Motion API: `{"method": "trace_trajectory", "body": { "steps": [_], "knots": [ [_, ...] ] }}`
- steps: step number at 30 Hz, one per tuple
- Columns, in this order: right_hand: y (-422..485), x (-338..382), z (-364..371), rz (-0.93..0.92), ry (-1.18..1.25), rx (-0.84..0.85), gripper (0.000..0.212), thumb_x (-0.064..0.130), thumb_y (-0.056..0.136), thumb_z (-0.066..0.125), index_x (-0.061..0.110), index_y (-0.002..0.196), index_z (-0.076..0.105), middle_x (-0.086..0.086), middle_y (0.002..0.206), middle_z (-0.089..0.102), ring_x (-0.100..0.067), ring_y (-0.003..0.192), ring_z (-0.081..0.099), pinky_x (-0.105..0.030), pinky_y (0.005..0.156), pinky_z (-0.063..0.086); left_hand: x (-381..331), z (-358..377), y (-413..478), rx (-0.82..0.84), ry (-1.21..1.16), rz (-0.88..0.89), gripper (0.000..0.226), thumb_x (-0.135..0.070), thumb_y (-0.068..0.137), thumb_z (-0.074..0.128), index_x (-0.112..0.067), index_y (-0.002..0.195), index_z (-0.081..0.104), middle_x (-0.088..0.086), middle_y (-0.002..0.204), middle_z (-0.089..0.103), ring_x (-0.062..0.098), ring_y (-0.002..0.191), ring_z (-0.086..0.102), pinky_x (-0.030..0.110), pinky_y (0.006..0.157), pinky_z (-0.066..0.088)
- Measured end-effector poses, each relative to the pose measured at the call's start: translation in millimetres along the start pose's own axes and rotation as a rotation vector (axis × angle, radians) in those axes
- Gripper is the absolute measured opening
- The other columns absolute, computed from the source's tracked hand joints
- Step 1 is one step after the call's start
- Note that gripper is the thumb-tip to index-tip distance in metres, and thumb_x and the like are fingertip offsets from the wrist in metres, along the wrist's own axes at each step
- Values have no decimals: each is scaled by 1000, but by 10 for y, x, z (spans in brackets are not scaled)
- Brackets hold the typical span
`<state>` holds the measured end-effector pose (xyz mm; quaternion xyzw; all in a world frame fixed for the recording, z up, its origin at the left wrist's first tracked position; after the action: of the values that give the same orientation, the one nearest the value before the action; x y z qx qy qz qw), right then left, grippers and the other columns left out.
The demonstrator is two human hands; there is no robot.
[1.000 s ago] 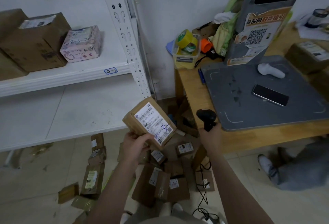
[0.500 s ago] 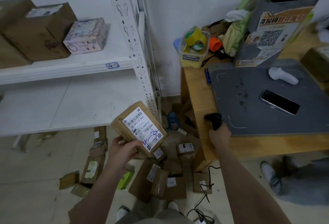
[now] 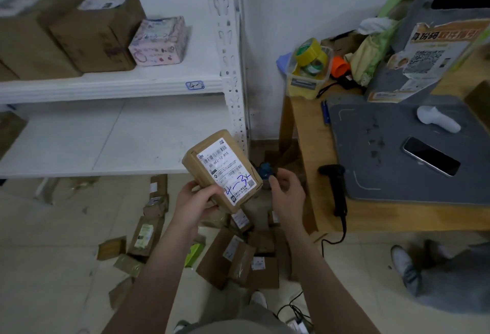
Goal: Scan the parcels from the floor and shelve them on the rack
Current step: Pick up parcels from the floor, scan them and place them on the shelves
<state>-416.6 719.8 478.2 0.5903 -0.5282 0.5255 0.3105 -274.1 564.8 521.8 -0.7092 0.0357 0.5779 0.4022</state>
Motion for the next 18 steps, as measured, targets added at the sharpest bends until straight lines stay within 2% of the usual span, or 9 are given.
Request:
{"method": "trace_trajectory", "body": {
  "steps": [1, 3, 7, 8, 10, 12, 14, 16, 18],
  "knots": [
    [-81, 37, 126, 13, 31, 74, 34, 28, 97, 61, 21, 130, 57, 11, 115, 59, 3, 100, 56, -8, 73, 41, 9, -95, -13, -13, -9, -4, 50, -10, 80, 78, -12, 126, 58, 6, 111, 75, 21, 100, 73, 38, 81, 62],
    [-242, 97, 372, 58, 77, 223, 33, 34, 99, 57, 25, 131, 56, 12, 121, 56, 3, 106, 53, -11, 80, 40, 53, -349, -40, -48, -36, -13, 51, -11, 79, 79, -13, 126, 60, 4, 108, 77, 20, 97, 74, 36, 76, 62],
    [-626, 127, 918, 164, 184, 513, 38, 44, 97, 56, 30, 132, 51, 7, 128, 59, -11, 117, 57, -29, 95, 50, 169, -1015, -157, -109, -85, -54, 58, -22, 69, 82, -15, 124, 64, 4, 105, 77, 21, 97, 74, 34, 73, 61],
    [-735, 135, 1064, 172, 181, 574, 41, 43, 97, 57, 28, 135, 50, 5, 128, 60, -13, 116, 59, -30, 94, 52, 196, -1203, -204, -128, -88, -65, 56, -25, 69, 81, -15, 122, 66, 3, 104, 78, 20, 95, 73, 31, 68, 59],
    [-968, 173, 1373, 194, 161, 696, 45, 39, 96, 58, 26, 138, 48, 3, 127, 61, -10, 111, 61, -21, 82, 54, 251, -1586, -317, -154, -103, -97, 49, -28, 70, 79, -15, 116, 69, 1, 97, 77, 17, 83, 70, 24, 58, 52],
    [-1216, 212, 1697, 243, 136, 798, 47, 36, 95, 62, 25, 138, 48, 0, 127, 63, -10, 105, 65, -22, 77, 55, 300, -1961, -443, -166, -125, -118, 53, -34, 63, 75, -15, 112, 71, 0, 90, 75, 13, 72, 67, 22, 55, 50],
    [-1463, 227, 2031, 280, 106, 874, 38, 29, 95, 63, 24, 131, 52, -2, 121, 68, -16, 101, 70, -35, 83, 59, 359, -2341, -553, -188, -161, -125, 52, -35, 58, 73, -16, 107, 72, 0, 86, 73, 11, 69, 66, 22, 58, 51],
    [-1709, 241, 2353, 303, 84, 928, 39, 25, 95, 64, 18, 132, 55, -6, 120, 71, -21, 103, 71, -48, 92, 56, 419, -2724, -648, -230, -208, -131, 56, -36, 52, 76, -16, 104, 72, 2, 86, 73, 15, 73, 65, 23, 64, 52],
    [-1958, 259, 2666, 317, 66, 967, 41, 24, 94, 65, 15, 133, 55, -6, 118, 72, -24, 107, 70, -51, 95, 54, 482, -3114, -720, -272, -238, -121, 67, -42, 45, 78, -12, 105, 74, 6, 90, 72, 20, 79, 62, 30, 73, 49]
  ]
}}
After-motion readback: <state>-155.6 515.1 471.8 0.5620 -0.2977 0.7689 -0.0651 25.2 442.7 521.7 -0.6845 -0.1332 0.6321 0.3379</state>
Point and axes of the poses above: each hand's wrist, its own y-axis towards the middle knuckle, its own z-axis out of the palm, x = y × z, the point moved 3 cm from there along y, towards the middle knuckle
